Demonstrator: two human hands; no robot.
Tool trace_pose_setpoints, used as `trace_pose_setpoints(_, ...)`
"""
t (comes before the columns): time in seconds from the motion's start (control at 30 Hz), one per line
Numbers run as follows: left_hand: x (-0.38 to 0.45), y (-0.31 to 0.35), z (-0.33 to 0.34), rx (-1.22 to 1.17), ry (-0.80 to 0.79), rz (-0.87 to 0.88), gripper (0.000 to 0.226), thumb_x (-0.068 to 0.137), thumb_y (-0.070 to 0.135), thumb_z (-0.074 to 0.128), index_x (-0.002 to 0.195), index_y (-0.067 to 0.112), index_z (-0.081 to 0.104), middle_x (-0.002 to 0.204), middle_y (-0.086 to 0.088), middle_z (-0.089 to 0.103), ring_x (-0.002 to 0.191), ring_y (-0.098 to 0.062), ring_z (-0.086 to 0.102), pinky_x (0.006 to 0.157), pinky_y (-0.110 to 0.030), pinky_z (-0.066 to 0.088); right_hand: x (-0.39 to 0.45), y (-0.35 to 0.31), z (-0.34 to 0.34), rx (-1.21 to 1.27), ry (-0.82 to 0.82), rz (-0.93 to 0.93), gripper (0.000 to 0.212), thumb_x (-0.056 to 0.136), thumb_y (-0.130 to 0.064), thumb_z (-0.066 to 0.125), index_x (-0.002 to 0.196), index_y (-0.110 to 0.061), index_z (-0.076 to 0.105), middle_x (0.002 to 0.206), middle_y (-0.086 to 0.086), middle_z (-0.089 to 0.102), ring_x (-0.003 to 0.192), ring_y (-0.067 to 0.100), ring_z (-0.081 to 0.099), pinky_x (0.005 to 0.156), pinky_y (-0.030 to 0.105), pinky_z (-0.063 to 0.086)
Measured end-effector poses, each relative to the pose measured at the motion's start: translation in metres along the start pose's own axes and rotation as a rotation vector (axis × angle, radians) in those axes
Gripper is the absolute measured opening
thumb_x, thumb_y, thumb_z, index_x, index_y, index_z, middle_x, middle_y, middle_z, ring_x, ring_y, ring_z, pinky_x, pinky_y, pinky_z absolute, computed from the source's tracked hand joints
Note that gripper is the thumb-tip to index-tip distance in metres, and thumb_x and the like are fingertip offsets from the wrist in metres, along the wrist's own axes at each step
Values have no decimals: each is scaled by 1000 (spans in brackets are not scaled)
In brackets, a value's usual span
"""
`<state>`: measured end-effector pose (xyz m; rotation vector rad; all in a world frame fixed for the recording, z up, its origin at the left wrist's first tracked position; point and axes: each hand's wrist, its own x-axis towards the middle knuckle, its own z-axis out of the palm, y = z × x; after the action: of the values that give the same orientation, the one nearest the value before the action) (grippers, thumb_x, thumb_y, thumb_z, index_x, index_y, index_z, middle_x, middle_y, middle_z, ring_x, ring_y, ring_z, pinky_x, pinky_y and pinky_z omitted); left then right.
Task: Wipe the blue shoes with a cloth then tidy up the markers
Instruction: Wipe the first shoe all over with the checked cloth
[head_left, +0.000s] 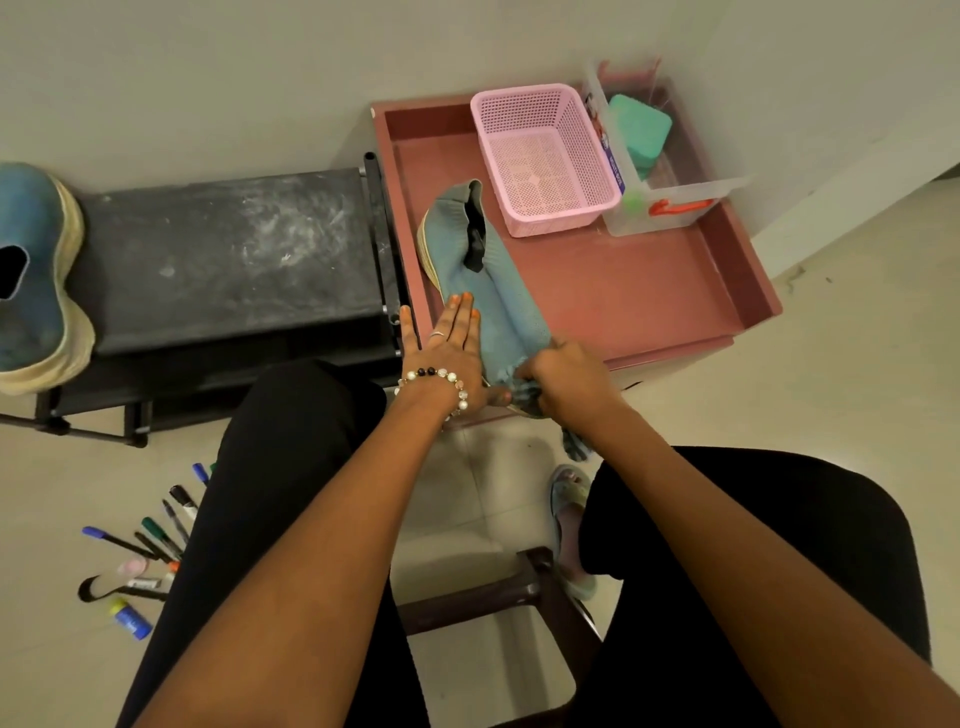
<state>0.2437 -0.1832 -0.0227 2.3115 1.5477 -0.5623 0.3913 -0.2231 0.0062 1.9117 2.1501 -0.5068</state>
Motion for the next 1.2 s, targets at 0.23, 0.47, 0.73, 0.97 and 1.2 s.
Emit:
trace_pose_setpoints(0.23,0,3,-5,55,-40,-10,110,79,82,28,148,10,-18,154,-4,-31,141,-16,-30,102,-67,-18,46,-17,6,50,249,-37,25,81,2,48,95,-6,67,93,13,68,106,37,53,81,42,44)
trace_pose_setpoints(0.47,1,1,5,30,34,-14,106,82,77,32,151,10,-14,156,-3,-27,142,-14,-26,108,-64,-16,-13,17,-9,193,-49,-135,37,83,-14,67,119,-21,66,110,21,64,103,33,56,86,27,43)
trace_pose_setpoints(0.73,2,4,2,43,-7,-28,112,79,79,36,150,10,-17,155,-4,-30,141,-15,-28,107,-63,-18,-6,21,16,117,27,-73,35,74,-10,56,104,-19,71,98,12,65,88,29,50,76,31,43)
trace_pose_setpoints(0.97,1,4,0,65,-26,-22,112,80,79,35,149,10,-19,154,-4,-31,141,-16,-28,105,-64,-19,10,16,27,156,223,-188,36,75,-12,50,102,-15,73,100,4,73,83,31,57,72,26,39)
trace_pose_setpoints(1.2,2,4,1,31,-20,-21,113,79,79,38,149,9,-19,154,-4,-31,141,-16,-29,108,-65,-15,-2,25,18,82,-41,-168,33,79,-19,53,107,-22,71,105,11,66,95,32,57,87,32,44)
